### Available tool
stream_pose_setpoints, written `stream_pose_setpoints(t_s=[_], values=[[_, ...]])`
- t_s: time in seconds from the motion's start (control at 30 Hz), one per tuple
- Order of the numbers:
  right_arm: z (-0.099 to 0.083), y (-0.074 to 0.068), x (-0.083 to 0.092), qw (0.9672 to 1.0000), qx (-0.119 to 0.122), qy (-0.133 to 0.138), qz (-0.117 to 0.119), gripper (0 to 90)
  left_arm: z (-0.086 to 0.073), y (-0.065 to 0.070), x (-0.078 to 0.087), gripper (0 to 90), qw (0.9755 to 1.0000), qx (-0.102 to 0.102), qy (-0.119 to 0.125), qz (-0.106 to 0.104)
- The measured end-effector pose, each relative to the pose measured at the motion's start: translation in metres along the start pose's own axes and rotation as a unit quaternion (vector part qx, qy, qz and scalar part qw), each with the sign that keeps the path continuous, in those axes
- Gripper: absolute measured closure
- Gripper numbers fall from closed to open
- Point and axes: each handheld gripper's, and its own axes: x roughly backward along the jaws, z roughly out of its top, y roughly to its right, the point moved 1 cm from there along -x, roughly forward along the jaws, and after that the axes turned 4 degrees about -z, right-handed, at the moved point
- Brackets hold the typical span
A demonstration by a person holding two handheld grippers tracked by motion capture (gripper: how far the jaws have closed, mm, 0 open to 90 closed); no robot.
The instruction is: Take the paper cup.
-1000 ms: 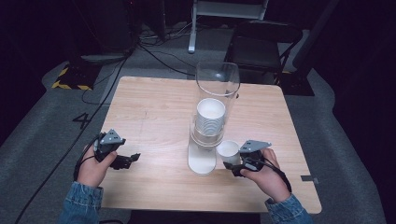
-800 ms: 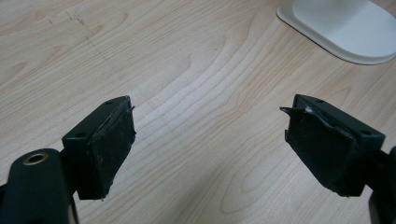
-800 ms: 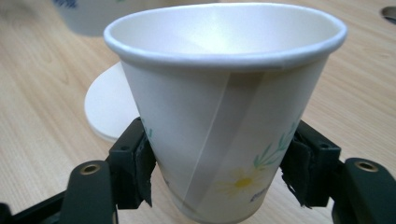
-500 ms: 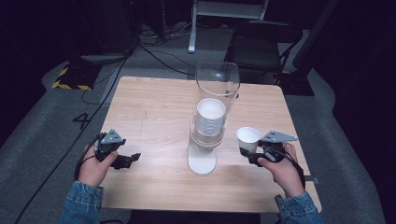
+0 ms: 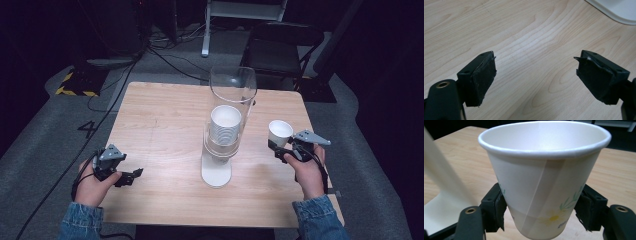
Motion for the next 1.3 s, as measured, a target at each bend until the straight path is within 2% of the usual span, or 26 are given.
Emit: stream_pose_setpoints(t_s=[0.23,0.3,0.47,0.7,1.0,1.3], values=[[-0.002,0.011,-0.019,0.9994,-0.003,0.03,-0.018,32.8,-0.008,0.001,0.005,16.0,1.0,0.006,0.002,0.007],[-0.005,0.014,-0.027,0.9992,-0.008,0.032,-0.024,32.8,-0.01,0.0,0.005,16.2,0.9999,0.008,0.004,0.011],[-0.013,0.017,-0.046,0.999,0.001,0.035,-0.029,32.5,-0.012,0.001,0.005,16.6,0.9998,0.013,0.003,0.016],[-0.024,0.017,-0.064,0.9996,0.01,-0.005,-0.025,32.5,-0.013,0.001,0.004,17.4,0.9997,0.014,-0.004,0.017],[-0.033,0.019,-0.072,0.9983,-0.006,-0.052,-0.024,32.2,-0.013,0.002,0.003,17.4,0.9997,0.014,-0.005,0.018],[-0.039,0.017,-0.076,0.9964,0.0,-0.082,-0.02,31.0,-0.013,0.001,0.003,17.3,0.9997,0.014,-0.011,0.017]])
